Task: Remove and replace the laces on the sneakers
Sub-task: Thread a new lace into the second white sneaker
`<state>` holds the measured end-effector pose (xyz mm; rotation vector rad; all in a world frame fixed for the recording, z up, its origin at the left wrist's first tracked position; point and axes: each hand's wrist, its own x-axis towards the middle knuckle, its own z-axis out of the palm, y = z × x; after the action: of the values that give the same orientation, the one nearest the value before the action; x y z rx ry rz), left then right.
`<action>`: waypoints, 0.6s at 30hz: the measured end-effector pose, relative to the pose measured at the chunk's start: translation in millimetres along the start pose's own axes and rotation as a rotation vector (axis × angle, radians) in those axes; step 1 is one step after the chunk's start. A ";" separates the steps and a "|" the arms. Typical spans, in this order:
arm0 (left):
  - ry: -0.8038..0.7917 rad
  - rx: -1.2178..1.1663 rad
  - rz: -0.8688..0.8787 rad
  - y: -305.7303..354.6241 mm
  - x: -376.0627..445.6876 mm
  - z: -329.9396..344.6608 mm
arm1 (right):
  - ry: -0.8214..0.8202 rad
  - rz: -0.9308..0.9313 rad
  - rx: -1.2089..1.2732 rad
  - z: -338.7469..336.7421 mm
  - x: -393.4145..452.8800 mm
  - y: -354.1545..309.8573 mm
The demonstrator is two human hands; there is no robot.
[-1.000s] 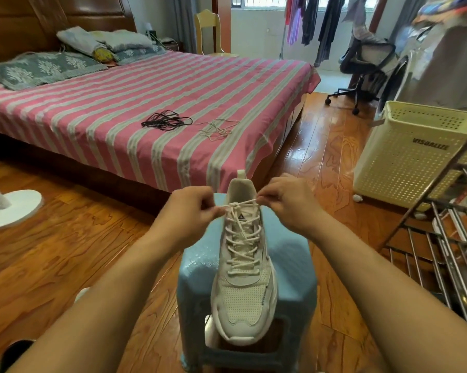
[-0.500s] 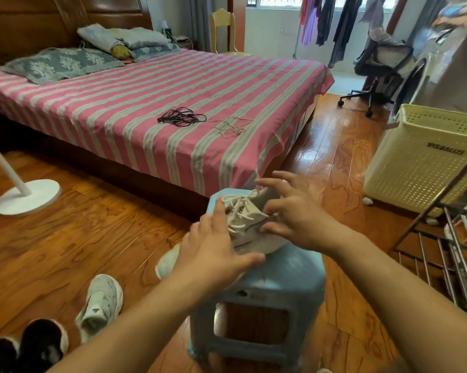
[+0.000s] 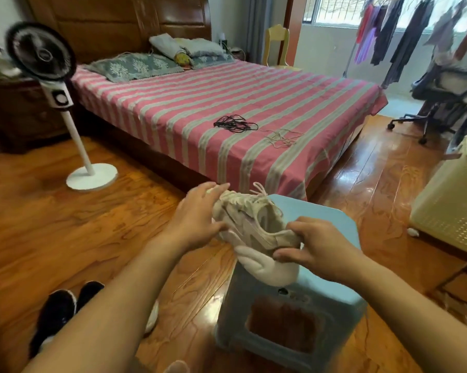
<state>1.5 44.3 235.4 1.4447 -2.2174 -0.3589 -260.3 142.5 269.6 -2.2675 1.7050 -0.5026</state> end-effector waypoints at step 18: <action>-0.682 0.061 -0.781 -310.4 -155.2 158.5 | -0.283 0.594 0.038 405.8 143.4 -51.7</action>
<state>217.2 52.1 -79.2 2.4681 -1.9981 -1.1903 -7.8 18.9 -60.4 -1.5869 2.0531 -0.0759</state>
